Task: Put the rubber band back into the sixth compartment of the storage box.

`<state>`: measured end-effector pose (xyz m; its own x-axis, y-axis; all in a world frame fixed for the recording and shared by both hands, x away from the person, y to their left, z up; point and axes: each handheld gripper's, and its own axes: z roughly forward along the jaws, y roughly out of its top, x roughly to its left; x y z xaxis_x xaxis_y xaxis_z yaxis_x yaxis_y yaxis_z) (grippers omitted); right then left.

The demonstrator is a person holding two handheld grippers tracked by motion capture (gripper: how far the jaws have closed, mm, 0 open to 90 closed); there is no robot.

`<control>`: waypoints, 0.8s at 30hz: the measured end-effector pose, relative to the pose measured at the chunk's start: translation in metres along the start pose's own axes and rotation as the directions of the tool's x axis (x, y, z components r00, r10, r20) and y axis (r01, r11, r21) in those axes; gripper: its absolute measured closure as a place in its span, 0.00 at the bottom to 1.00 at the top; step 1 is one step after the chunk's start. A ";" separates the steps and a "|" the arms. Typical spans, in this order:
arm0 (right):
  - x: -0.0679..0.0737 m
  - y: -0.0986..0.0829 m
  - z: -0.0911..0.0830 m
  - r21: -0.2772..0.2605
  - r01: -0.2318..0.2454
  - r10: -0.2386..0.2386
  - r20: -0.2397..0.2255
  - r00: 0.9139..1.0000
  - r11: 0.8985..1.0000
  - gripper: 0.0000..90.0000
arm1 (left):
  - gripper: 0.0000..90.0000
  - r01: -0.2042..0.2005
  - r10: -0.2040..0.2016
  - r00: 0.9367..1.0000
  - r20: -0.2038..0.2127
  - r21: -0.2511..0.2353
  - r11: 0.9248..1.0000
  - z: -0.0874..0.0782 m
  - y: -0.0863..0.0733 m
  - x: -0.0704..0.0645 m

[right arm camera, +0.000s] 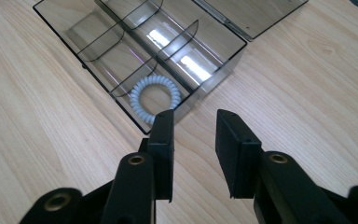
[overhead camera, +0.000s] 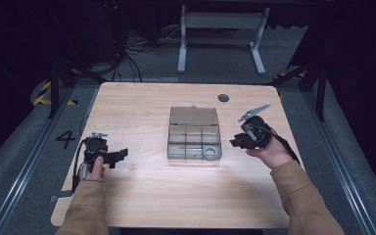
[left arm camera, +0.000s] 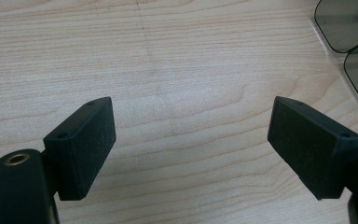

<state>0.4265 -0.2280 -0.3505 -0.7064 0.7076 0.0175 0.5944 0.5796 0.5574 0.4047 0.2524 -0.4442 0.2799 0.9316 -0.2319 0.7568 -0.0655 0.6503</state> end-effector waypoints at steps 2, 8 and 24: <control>-0.003 -0.005 -0.003 -0.006 -0.006 0.006 0.007 1.000 1.000 0.75 | 0.18 0.000 0.000 1.000 0.000 0.001 1.000 0.000 0.000 0.000; -0.013 -0.021 -0.007 -0.007 -0.039 0.039 0.023 0.999 0.999 0.73 | 0.18 0.001 -0.001 1.000 -0.001 0.001 1.000 0.000 0.000 0.000; -0.031 -0.048 -0.016 -0.014 -0.103 0.104 0.076 0.992 0.995 0.67 | 0.18 0.001 -0.001 1.000 -0.002 0.000 1.000 0.001 -0.001 0.000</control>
<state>0.4135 -0.2847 -0.3646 -0.6096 0.7926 0.0117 0.6584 0.4980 0.5643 0.4045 0.2518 -0.4449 0.2775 0.9325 -0.2311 0.7572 -0.0643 0.6500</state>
